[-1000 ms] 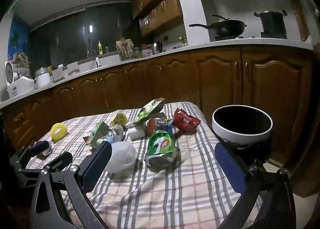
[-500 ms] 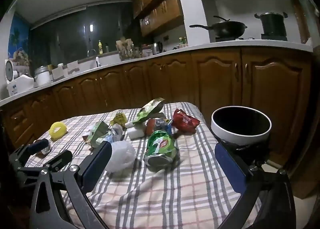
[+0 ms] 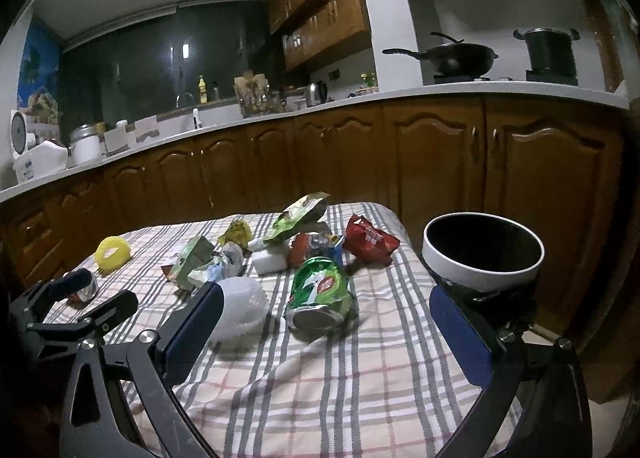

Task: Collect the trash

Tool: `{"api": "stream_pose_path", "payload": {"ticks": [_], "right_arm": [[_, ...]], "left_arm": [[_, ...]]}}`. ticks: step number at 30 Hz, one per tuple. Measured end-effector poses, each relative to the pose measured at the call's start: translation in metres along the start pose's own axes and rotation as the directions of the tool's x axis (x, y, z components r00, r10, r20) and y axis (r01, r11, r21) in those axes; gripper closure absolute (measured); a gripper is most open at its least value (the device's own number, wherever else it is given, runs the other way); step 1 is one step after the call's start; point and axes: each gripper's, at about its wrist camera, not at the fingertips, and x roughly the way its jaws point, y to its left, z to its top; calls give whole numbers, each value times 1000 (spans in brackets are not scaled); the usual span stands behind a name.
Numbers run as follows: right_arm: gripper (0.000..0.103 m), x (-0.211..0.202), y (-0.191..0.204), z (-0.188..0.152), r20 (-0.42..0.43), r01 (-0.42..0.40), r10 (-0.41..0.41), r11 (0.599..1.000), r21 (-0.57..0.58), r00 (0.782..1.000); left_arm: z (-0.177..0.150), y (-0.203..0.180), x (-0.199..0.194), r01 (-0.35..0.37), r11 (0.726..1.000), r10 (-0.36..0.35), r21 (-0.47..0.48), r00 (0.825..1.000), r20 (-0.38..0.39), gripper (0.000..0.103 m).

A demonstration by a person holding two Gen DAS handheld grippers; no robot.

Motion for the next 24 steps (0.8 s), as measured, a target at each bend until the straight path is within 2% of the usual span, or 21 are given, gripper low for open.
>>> {"api": "stream_pose_path", "payload": {"ticks": [24], "right_arm": [[0,1,1,-3,-9,-19,19,1000,-3,1000]], "left_arm": [[-5,-1,8,10,1000,-10,-9,1000,-21,1]]}}
